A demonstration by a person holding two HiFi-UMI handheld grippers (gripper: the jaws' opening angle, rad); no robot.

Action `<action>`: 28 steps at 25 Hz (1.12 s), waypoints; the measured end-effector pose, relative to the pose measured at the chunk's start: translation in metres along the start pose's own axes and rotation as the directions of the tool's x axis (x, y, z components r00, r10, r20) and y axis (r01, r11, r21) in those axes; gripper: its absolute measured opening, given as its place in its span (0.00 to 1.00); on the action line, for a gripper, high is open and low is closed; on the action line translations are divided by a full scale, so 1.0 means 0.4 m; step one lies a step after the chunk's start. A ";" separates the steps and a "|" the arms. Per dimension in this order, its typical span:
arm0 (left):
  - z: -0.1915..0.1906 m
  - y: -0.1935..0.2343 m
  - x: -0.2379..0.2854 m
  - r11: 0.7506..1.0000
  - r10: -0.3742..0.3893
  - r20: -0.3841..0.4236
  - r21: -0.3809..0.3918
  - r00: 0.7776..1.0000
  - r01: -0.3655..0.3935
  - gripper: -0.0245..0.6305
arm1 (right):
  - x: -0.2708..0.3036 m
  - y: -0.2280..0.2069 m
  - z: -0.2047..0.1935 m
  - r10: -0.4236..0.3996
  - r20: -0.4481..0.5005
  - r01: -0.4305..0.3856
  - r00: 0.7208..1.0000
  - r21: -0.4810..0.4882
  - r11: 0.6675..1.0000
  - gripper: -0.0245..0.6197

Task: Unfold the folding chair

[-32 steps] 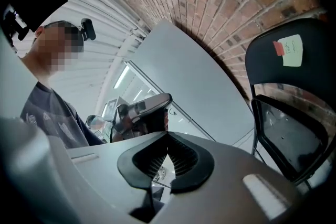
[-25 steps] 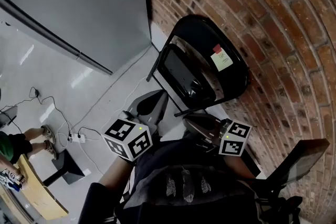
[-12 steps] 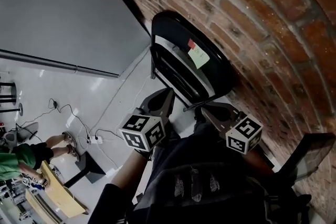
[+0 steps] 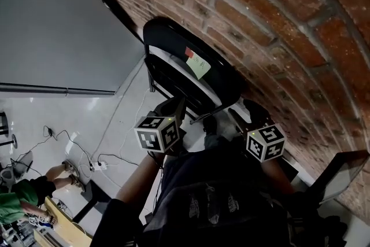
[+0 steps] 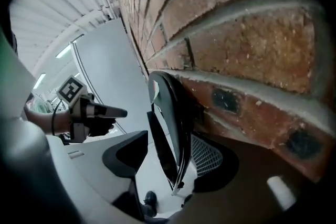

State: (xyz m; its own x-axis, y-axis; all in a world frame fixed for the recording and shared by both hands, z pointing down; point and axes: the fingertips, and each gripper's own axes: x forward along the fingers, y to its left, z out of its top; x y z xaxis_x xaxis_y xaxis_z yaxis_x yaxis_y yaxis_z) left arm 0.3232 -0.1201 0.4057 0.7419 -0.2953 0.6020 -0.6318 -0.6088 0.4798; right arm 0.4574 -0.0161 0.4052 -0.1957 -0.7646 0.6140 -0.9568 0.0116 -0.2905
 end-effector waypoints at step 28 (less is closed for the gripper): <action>-0.241 0.176 0.360 0.929 0.118 -0.321 -0.298 0.940 -0.219 0.63 | 0.154 -0.068 -0.049 -0.058 -0.100 0.036 0.993 -0.202 0.979 0.30</action>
State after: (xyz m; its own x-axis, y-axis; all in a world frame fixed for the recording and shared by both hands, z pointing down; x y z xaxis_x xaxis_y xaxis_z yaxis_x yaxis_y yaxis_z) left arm 0.3637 -0.1346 0.5875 0.5504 -0.1136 0.8272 -0.8162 -0.2819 0.5043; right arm 0.4673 -0.0507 0.4655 -0.1608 -0.6957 0.7001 -0.9870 0.1139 -0.1134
